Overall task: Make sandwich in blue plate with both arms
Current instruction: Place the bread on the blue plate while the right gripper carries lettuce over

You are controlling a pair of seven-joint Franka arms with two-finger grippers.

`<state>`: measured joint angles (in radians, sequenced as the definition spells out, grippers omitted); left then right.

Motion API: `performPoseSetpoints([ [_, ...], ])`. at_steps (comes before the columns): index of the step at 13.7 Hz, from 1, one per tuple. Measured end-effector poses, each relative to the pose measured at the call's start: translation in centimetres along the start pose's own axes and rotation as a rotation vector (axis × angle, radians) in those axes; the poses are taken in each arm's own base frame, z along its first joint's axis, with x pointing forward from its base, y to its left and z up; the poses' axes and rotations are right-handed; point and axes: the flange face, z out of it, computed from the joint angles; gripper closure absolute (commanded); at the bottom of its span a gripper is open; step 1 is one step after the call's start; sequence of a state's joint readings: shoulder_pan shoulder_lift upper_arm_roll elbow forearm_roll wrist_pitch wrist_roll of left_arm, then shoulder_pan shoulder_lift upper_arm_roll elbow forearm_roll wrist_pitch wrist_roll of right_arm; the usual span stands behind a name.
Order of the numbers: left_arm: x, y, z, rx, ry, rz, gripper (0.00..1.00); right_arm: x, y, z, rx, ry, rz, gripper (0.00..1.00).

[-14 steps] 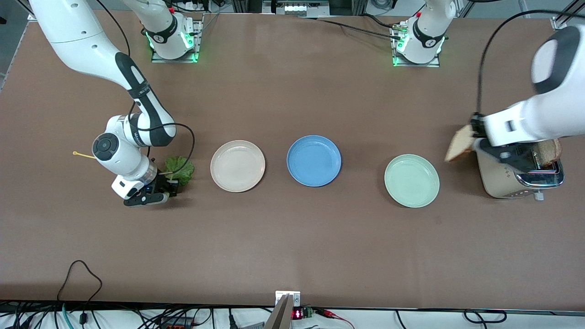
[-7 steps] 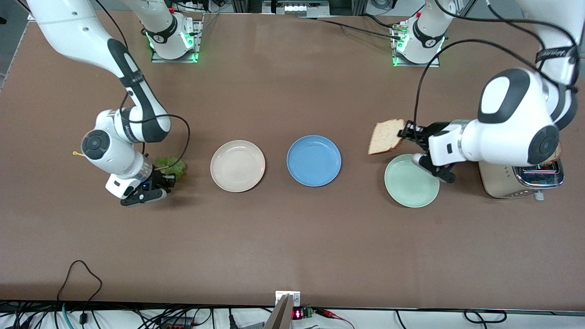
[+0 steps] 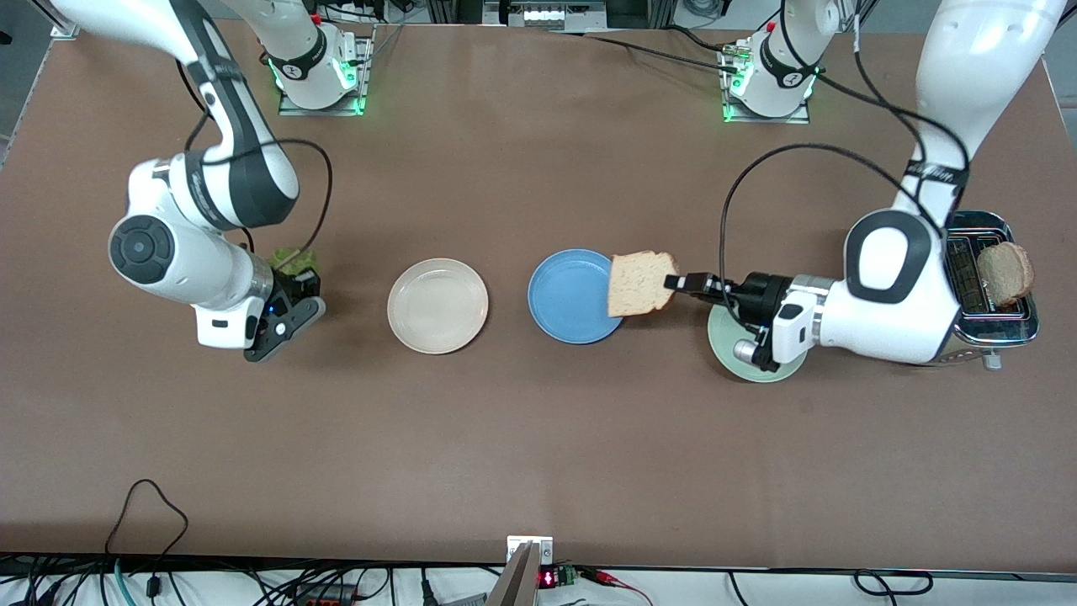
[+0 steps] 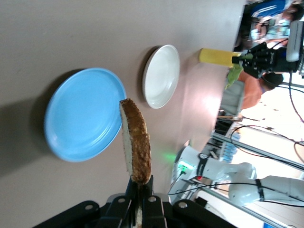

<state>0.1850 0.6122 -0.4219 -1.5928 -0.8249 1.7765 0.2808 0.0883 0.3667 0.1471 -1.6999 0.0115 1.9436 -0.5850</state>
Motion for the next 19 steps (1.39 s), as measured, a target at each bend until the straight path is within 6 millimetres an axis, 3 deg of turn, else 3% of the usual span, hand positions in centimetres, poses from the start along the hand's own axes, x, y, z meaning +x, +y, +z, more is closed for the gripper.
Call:
performPoseSetpoints([
  [2, 1.2, -2.7, 2.6, -0.023, 0.025, 0.013, 1.00, 0.7, -0.4, -2.5, -0.012, 0.014, -0.101, 1.00],
  [5, 1.6, -4.8, 7.7, -0.051, 0.055, 0.028, 1.00, 1.6, -0.9, -4.2, -0.041, 0.036, -0.218, 1.00],
  [7, 1.1, -5.8, 10.7, -0.060, 0.064, 0.033, 1.00, 2.8, -2.2, -5.4, -0.078, 0.039, -0.282, 1.00],
  [9, 0.4, -6.7, 12.3, -0.062, 0.061, 0.038, 1.00, 4.3, -4.3, -6.2, -0.093, 0.049, -0.323, 1.00],
  [14, -0.4, -8.7, 13.9, -0.131, 0.078, 0.080, 1.00, 7.2, -9.1, -5.0, -0.091, 0.041, -0.409, 1.00],
  [19, -0.8, -9.0, 15.1, -0.132, 0.074, 0.085, 1.00, 9.4, -8.5, -1.9, -0.106, 0.080, -0.417, 1.00],
])
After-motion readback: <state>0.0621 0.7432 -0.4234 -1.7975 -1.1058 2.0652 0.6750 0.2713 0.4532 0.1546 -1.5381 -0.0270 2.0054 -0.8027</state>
